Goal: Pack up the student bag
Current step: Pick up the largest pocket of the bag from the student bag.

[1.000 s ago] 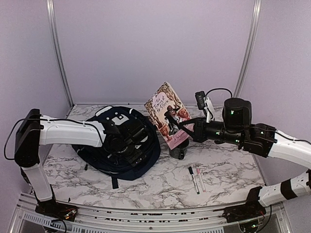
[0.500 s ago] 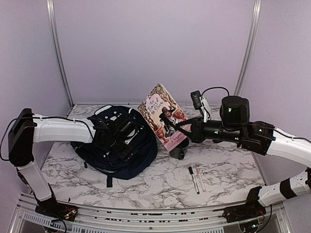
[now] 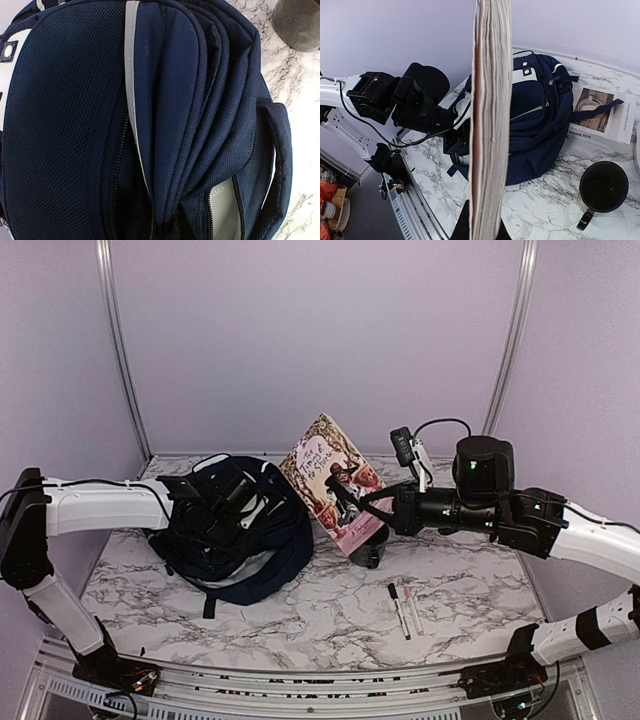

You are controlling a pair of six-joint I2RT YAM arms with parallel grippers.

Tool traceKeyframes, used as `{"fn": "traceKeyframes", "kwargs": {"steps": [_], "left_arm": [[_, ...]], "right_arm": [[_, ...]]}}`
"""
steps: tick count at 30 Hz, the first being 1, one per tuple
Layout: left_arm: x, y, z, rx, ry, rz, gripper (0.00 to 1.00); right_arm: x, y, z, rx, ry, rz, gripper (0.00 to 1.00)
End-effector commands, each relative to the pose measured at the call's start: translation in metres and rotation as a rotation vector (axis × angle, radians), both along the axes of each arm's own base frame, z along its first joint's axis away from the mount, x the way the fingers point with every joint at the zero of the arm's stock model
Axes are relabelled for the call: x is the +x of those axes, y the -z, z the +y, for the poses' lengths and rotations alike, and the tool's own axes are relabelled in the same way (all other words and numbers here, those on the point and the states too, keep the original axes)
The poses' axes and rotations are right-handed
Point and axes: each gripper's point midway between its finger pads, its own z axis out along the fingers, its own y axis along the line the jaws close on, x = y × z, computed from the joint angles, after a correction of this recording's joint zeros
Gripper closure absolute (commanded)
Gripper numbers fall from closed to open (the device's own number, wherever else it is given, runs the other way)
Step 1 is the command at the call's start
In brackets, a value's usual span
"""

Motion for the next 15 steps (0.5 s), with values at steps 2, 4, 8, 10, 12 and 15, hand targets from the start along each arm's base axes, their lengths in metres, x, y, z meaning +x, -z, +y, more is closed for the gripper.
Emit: {"fn": "traceKeyframes", "kwargs": {"steps": [2,4,8,10,12,15], "left_arm": [[0.012,-0.031,0.023,-0.003,-0.084,-0.094,1.0],[0.017,-0.062,0.032,-0.031,-0.124,-0.179,1.0],[0.017,-0.138,0.05,-0.128,-0.177,-0.364,1.0],[0.012,-0.173,0.061,-0.185,-0.19,-0.45,1.0],[0.007,-0.193,0.069,-0.211,-0.193,-0.503,1.0],[-0.001,-0.212,0.073,-0.25,-0.168,-0.542,1.0]], "right_arm": [[-0.005,-0.02,0.003,0.016,-0.038,0.013,1.0],[-0.008,-0.014,0.005,-0.022,-0.054,0.057,1.0],[-0.01,0.014,0.006,-0.133,-0.044,0.19,1.0],[-0.019,0.024,0.016,-0.131,-0.097,0.253,1.0],[-0.033,0.034,0.036,-0.095,-0.19,0.322,1.0],[-0.041,0.058,0.065,-0.046,-0.269,0.475,1.0]]}}
